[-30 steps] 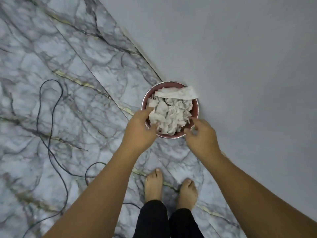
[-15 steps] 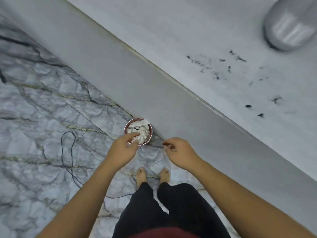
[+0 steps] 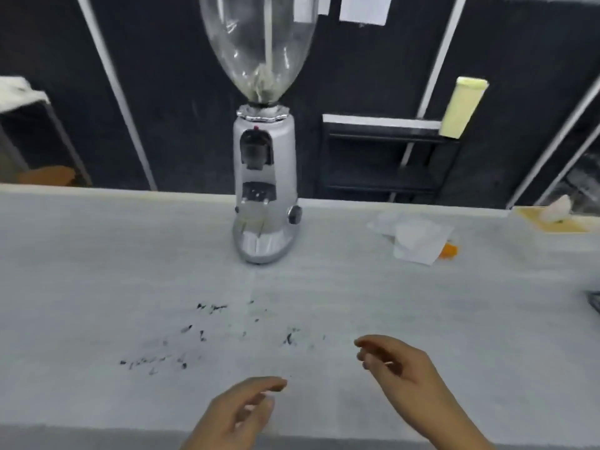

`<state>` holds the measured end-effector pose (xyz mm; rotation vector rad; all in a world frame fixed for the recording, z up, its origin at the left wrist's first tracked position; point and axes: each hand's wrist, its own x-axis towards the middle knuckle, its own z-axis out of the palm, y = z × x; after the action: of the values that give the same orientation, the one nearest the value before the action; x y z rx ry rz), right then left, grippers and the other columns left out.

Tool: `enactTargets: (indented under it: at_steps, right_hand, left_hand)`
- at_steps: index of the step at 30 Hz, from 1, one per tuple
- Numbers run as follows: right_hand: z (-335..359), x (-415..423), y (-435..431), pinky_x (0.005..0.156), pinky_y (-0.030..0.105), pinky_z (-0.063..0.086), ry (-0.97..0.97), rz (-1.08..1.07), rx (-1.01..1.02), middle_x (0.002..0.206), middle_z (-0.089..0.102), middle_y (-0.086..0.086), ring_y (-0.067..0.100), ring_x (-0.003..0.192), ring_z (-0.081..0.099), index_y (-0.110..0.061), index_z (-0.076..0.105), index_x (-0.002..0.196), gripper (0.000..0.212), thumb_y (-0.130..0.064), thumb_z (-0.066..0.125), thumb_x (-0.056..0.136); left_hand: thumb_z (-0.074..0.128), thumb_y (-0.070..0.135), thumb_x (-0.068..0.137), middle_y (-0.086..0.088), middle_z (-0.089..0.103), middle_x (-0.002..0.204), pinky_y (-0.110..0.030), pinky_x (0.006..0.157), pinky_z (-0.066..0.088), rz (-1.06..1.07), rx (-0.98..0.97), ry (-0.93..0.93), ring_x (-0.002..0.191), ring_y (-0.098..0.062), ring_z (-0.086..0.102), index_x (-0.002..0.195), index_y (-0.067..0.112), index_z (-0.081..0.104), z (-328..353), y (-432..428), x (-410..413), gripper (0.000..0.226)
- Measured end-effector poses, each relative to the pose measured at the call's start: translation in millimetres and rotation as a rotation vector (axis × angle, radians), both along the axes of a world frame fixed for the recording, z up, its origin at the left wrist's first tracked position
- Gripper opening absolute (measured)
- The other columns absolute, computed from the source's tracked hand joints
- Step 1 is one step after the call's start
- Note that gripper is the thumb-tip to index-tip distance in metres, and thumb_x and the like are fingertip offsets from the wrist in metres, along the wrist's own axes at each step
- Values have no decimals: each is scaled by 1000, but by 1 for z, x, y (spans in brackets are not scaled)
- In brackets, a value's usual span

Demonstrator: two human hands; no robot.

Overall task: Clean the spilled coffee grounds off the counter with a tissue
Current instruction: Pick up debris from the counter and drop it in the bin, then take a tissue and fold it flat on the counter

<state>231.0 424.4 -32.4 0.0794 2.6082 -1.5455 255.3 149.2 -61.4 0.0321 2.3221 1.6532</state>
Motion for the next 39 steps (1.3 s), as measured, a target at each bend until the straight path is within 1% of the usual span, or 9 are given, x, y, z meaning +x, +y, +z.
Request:
enactTargets:
  at_steps: [3,7,13,17,20,25,27,32,39]
  right_hand:
    - [0,-44,66,77,17,53,43,-85,-4,91,73,-16,4,88,68,-37,73,95,30,-9,64,90]
    - [-9,-98,144,72,15,52,46,-197,2,88,71,-16,3,83,65,-36,72,95,30,-8,64,89]
    - [-26,-193,224,70,12,45,88,-322,108,99,65,-16,-1,90,61,-37,65,107,29,-15,69,87]
    - [-39,-256,242,84,27,44,138,-292,322,111,63,-9,16,105,54,-27,63,120,35,-23,70,86]
    - [-51,-296,237,94,41,44,141,-223,547,125,60,-7,25,117,47,-29,61,124,40,-41,66,86]
    - [-76,-336,217,82,44,42,212,-128,867,114,55,-5,26,104,47,-33,63,110,53,-68,59,71]
    - [-87,-347,213,79,43,40,240,-115,908,108,55,-3,27,99,47,-29,64,102,47,-62,63,69]
    - [-97,-359,214,76,39,32,385,-157,859,94,57,-5,25,94,47,-24,70,80,13,-34,66,74]
    - [-77,-352,217,73,38,35,600,-233,685,87,65,-8,22,87,53,-25,75,79,8,-26,69,82]
  left_hand:
    - [59,31,96,35,66,110,-7,82,47,-57,-36,34,103,6,63,103,60,64,9,62,-64,30]
    - [58,26,97,36,62,115,-6,82,46,-130,-88,110,105,8,60,108,48,69,6,136,-134,27]
    - [59,24,95,36,55,122,-16,90,49,-227,-203,243,112,5,55,117,45,62,-2,219,-233,31]
    - [55,29,96,29,51,134,-21,105,42,-259,-356,355,120,6,48,130,41,55,-10,258,-313,37]
    - [53,25,95,16,46,146,-26,114,33,-258,-484,408,134,-7,42,138,36,50,-20,282,-375,44]
    - [54,18,93,7,40,151,-32,112,33,-318,-691,434,137,-18,34,146,27,41,-45,307,-446,55]
    - [58,22,93,7,48,141,-32,107,38,-356,-710,459,130,-18,40,142,26,49,-58,311,-462,49]
    - [64,25,92,8,65,103,-37,85,51,-307,-645,618,98,-17,53,103,23,75,-78,310,-477,16]
    - [61,26,94,11,66,101,-32,83,51,-184,-495,680,96,-11,55,101,21,73,-53,295,-458,15]
